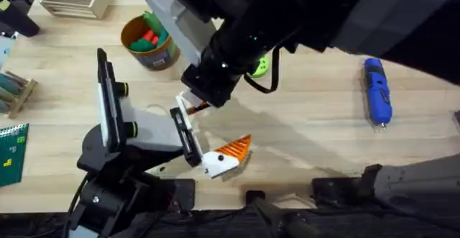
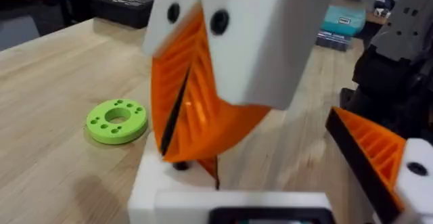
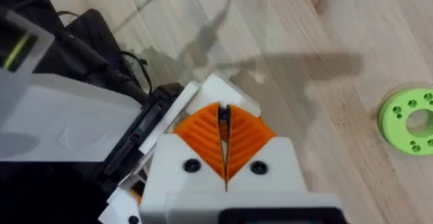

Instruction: Pick up the gripper from the table and insert it into the empty holder that is missing its gripper. Then pick up a screw, insert it into the mounting hole, and use the screwdriver to tighten it. Finally, clean up the table by picking up the vegetable and placing it into the bucket.

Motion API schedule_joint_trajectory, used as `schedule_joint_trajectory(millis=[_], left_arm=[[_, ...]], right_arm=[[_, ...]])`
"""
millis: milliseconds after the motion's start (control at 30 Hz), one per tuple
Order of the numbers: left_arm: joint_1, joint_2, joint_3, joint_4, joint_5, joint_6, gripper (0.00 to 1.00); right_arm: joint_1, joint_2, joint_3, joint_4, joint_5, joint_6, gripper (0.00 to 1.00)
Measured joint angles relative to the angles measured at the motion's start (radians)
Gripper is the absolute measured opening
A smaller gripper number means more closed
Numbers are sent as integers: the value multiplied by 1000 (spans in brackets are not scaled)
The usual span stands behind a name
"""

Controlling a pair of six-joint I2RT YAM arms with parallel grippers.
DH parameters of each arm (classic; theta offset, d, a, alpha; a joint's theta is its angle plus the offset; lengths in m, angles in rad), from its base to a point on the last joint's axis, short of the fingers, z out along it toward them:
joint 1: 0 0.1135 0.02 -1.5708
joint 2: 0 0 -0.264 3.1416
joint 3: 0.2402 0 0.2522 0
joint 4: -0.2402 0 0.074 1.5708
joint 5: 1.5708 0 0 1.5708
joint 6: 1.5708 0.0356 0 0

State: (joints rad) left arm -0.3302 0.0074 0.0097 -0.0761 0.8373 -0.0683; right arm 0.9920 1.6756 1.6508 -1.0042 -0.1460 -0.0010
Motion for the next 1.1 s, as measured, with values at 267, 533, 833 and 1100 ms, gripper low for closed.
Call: schedule_joint_trajectory(millis=[267, 533, 833, 1100], left_arm=[[0, 0, 0, 0, -4, -1, 987], [0, 0, 0, 1, -4, 9, 987], [0, 0, 0, 1, -4, 9, 987], [0, 0, 0, 1, -4, 8, 889]], right_arm=[[0, 0, 0, -12, 11, -4, 431], [-110, -72, 2, -138, 78, 58, 906], [-220, -384, -220, -102, 46, 133, 907], [-253, -843, -606, -4, -167, 210, 912]])
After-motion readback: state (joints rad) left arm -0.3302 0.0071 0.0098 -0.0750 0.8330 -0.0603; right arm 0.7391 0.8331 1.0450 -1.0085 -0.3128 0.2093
